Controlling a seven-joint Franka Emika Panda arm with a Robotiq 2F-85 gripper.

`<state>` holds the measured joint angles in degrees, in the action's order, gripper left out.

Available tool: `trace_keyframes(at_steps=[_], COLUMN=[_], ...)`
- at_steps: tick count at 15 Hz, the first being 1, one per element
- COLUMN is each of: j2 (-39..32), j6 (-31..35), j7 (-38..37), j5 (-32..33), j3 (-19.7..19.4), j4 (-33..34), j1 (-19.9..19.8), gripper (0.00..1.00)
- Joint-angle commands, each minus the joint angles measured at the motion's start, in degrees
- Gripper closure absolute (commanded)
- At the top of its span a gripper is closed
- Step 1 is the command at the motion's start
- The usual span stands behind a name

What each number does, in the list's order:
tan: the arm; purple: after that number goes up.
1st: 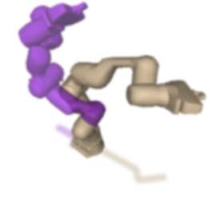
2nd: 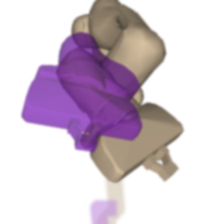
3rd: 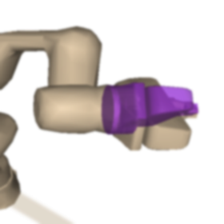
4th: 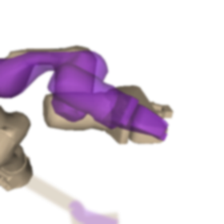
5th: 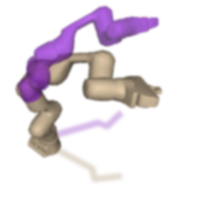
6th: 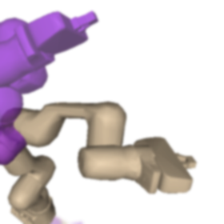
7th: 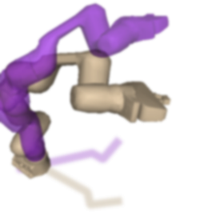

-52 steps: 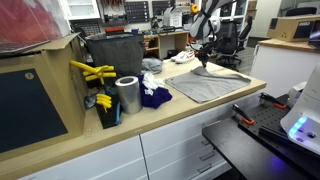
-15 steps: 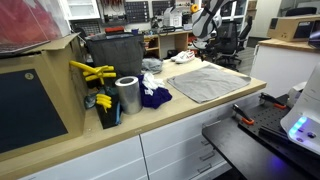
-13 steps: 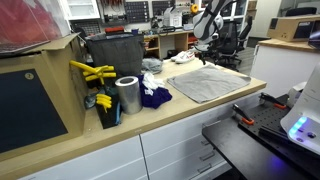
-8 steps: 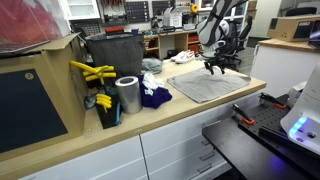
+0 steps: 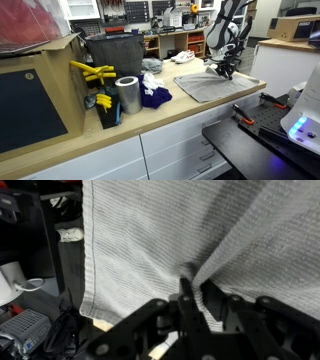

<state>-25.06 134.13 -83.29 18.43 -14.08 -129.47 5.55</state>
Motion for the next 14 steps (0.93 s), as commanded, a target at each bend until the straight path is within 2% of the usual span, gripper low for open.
trace_keyframes(at_steps=[1,4,8,9,10,12,14], j2=[2.9,3.2,3.0,3.0,3.1,3.7,4.6], j6=[0.6,0.7,0.9,0.8,0.7,0.9,1.0], j7=[-3.8,-6.5,-8.9,-9.3,-9.4,-9.2,-8.9], j5=[4.2,7.4,9.7,9.8,9.8,9.4,8.6], j3=[-2.3,-3.1,-2.1,-1.6,-1.3,-0.6,0.1], j4=[-2.8,-2.3,-1.6,-1.5,-1.5,-1.8,-1.8], j1=[0.2,0.5,0.8,0.8,0.9,1.0,1.0], gripper=[1.00,0.99,0.99,0.95,0.70,0.65,0.50])
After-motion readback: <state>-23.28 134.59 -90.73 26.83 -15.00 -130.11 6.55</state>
